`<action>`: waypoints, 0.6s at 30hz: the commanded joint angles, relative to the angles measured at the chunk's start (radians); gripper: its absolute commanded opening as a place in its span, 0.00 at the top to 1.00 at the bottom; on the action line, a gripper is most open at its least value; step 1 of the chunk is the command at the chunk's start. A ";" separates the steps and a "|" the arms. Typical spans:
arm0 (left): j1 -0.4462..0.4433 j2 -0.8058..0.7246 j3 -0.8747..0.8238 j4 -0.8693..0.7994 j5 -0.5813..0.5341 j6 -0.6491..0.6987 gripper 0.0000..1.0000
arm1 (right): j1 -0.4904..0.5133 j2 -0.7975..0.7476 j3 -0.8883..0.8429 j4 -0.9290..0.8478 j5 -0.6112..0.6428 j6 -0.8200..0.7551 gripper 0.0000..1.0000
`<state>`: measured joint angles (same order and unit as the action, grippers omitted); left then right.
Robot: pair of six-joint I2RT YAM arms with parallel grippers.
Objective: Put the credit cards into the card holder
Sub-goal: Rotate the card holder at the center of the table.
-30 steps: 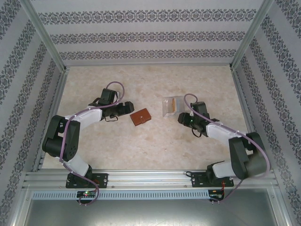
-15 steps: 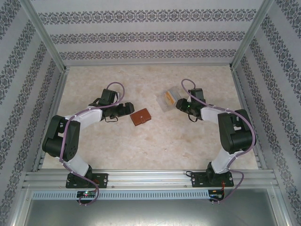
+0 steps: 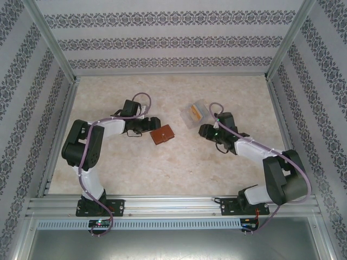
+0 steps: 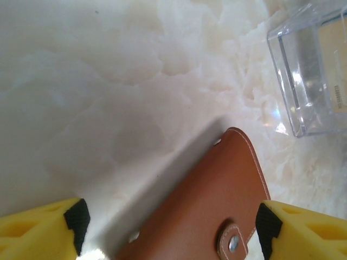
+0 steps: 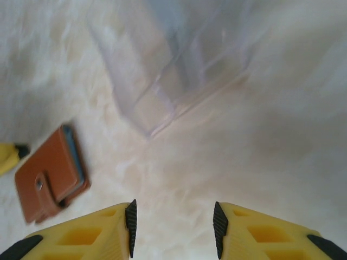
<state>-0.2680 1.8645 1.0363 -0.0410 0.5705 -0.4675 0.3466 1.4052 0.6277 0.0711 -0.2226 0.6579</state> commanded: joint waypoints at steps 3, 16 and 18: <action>-0.057 -0.027 -0.048 0.037 0.166 -0.027 0.19 | 0.140 -0.017 0.015 0.019 0.053 0.132 0.54; -0.178 -0.176 -0.312 0.098 0.248 -0.188 0.19 | 0.204 0.037 0.000 0.032 0.005 0.287 0.49; -0.173 -0.212 -0.306 0.044 0.167 -0.173 0.20 | 0.204 0.072 0.026 0.017 -0.002 0.269 0.49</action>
<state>-0.4267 1.6863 0.7475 0.1192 0.7582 -0.6224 0.5388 1.4361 0.6289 0.1078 -0.2062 0.9112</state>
